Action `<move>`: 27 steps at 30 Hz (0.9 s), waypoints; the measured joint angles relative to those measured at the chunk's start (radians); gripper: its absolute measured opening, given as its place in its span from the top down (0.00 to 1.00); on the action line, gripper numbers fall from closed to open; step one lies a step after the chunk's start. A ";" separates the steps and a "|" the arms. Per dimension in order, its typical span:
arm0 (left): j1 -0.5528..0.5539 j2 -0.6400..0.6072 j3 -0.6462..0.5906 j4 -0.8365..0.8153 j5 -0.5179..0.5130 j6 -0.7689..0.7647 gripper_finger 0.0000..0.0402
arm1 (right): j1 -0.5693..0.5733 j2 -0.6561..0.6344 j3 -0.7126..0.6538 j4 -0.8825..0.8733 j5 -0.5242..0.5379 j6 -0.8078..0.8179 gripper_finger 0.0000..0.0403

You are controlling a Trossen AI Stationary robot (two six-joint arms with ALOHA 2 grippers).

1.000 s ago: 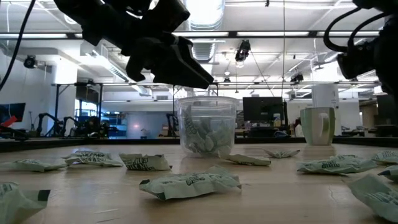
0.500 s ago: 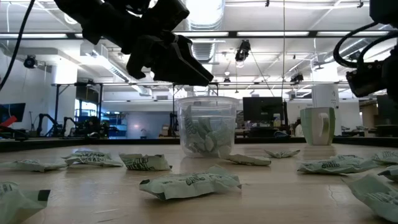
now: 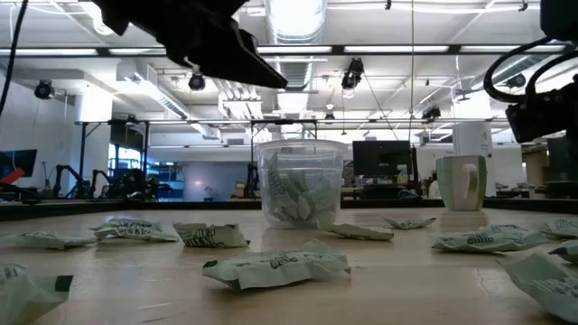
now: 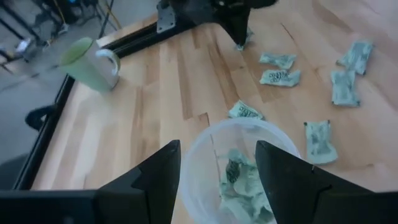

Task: Pick and place Stevia / Truvia into bins
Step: Put the light green stevia packet into the transparent container

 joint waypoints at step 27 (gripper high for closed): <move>-0.187 -0.034 -0.075 -0.548 0.085 -0.651 0.52 | -0.101 0.004 0.321 0.407 0.617 -1.235 0.98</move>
